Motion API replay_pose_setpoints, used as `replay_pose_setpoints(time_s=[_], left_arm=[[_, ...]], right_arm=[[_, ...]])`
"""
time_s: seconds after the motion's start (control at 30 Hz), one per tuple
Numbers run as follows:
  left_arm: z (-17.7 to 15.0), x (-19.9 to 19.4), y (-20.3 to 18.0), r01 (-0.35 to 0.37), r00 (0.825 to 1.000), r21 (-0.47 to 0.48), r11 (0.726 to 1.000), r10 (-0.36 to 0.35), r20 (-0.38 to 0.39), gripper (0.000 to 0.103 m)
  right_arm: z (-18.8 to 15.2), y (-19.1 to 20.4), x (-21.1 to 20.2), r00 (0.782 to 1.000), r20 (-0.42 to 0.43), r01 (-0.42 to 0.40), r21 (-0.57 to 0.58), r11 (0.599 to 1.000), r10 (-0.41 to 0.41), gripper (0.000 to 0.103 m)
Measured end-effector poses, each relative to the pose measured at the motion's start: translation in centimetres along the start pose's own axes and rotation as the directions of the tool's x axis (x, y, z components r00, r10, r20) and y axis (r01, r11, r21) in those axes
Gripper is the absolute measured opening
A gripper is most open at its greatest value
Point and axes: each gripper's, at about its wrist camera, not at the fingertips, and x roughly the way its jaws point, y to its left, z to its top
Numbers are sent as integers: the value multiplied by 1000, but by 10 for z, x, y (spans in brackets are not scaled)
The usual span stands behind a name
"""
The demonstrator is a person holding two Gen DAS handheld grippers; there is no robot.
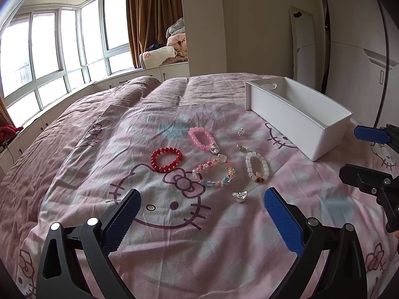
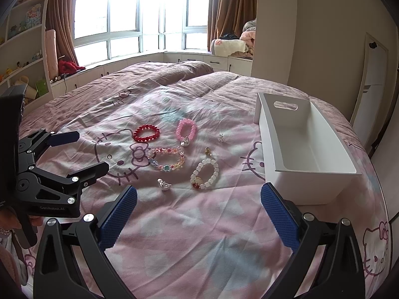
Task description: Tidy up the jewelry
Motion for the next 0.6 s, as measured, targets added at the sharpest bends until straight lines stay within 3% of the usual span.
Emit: replay_pose_setpoints(time_s=[0.6], left_arm=[[-2,3,1,2,1000,2,1000,-2,-12,100]], right_arm=[[0,1,-4,1000,27,-5,1,1000,5,98]])
